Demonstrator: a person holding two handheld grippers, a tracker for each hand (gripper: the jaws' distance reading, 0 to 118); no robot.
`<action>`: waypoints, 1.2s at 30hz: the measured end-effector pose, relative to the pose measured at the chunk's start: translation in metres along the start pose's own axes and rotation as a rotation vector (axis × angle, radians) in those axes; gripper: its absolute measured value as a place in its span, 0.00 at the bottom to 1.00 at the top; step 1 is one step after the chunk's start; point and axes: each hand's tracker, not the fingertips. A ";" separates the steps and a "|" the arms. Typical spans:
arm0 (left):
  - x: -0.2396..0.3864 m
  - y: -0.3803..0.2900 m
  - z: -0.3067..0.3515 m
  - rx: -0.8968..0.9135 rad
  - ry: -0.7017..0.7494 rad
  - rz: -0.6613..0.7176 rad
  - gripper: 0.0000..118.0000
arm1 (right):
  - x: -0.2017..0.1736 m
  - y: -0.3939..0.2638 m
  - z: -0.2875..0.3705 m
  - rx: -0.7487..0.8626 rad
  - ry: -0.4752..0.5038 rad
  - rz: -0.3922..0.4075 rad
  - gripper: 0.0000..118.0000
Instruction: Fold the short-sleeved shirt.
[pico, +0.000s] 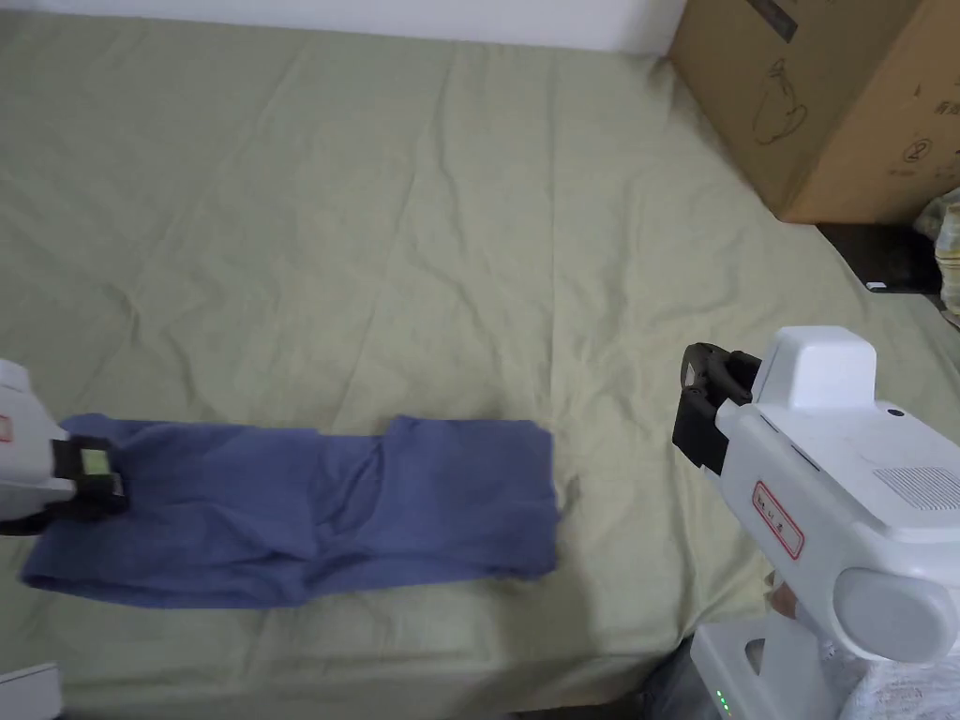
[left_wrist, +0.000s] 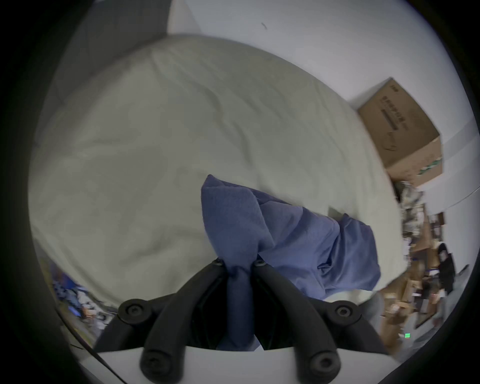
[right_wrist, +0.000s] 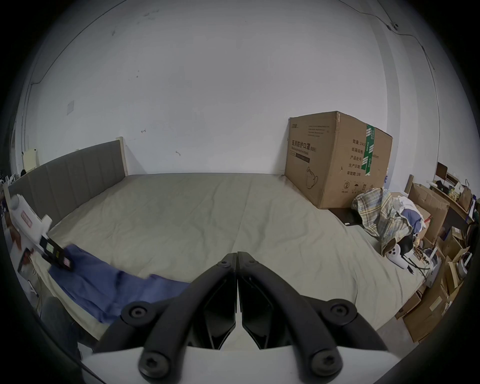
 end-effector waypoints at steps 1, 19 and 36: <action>0.010 -0.007 0.024 0.035 0.064 -0.031 0.06 | -0.001 0.000 0.000 0.001 0.004 0.001 0.00; 0.238 -0.054 0.009 0.027 -0.063 -0.401 0.06 | 0.022 -0.009 0.021 0.017 -0.023 -0.041 0.00; 0.262 -0.043 0.002 0.283 -0.318 -0.413 0.48 | 0.048 -0.024 0.025 -0.021 -0.104 -0.097 0.00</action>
